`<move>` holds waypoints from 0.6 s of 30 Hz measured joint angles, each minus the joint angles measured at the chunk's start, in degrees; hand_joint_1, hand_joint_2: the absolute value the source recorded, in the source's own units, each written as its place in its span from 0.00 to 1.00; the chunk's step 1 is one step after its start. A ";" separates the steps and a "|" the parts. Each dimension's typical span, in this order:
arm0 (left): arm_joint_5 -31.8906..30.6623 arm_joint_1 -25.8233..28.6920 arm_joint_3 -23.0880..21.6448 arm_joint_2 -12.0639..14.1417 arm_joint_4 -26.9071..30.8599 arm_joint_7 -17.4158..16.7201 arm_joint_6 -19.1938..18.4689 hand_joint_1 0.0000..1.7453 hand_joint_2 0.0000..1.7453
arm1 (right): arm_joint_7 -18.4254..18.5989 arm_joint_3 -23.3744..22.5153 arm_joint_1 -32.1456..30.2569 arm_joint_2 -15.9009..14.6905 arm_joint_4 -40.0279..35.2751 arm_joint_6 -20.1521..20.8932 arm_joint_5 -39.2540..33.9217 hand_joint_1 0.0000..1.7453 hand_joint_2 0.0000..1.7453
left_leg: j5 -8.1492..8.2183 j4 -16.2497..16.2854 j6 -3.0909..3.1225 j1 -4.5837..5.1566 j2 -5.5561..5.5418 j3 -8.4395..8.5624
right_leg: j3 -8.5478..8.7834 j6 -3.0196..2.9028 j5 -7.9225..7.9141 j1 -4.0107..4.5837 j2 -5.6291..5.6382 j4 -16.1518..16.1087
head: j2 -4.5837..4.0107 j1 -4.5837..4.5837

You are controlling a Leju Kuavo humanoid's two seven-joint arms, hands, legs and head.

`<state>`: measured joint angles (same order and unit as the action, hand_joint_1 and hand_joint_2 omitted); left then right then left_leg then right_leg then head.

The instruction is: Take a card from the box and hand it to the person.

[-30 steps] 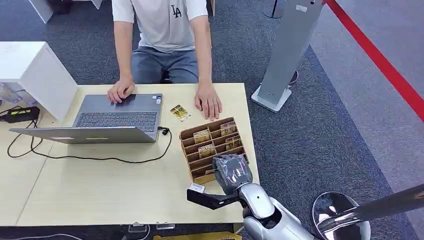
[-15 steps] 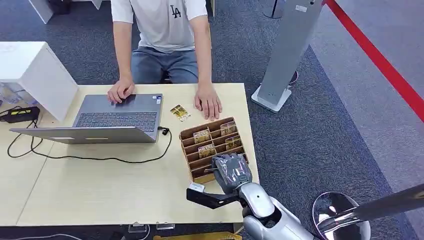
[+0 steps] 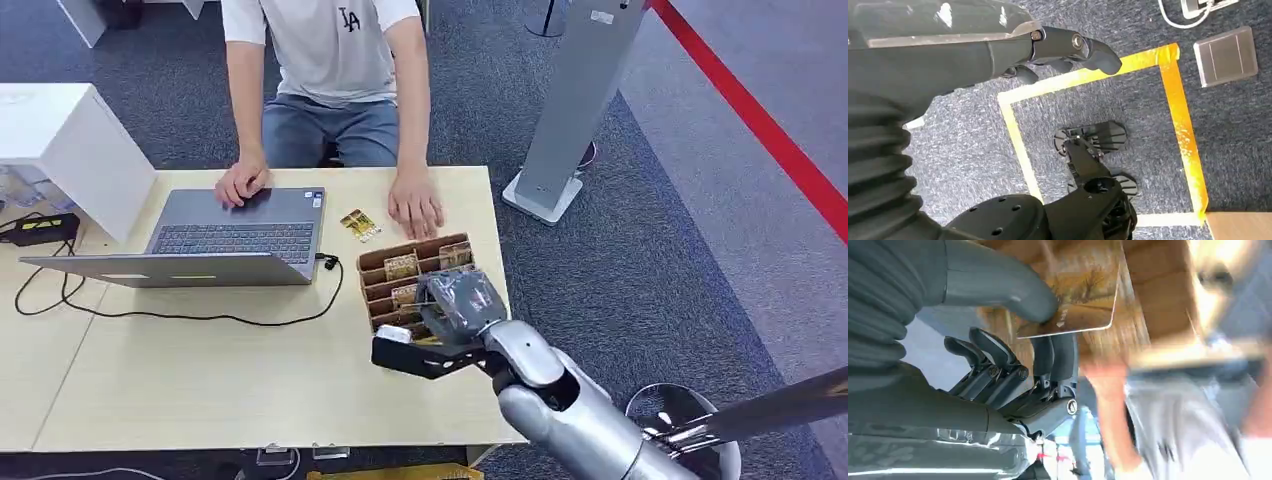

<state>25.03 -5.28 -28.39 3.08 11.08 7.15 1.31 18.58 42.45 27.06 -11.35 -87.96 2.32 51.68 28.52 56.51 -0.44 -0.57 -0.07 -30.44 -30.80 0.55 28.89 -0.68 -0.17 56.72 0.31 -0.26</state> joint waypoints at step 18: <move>1.75 -0.09 -0.96 0.07 0.00 -0.13 0.52 0.00 1.00 | -3.04 -2.27 6.33 -1.96 -13.89 -25.71 11.96 1.00 1.00 | -0.02 0.01 -0.03 -0.01 -0.02 -0.05 | 0.01 0.00 0.00 0.01 -0.02 0.02 | 0.00 0.04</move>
<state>26.77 -5.37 -29.35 3.15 11.08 7.02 1.84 15.54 40.17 33.39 -13.31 -101.85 -23.39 63.65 28.49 56.52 -0.46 -0.58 -0.09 -30.49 -30.79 0.55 28.89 -0.67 -0.19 56.74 0.31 -0.22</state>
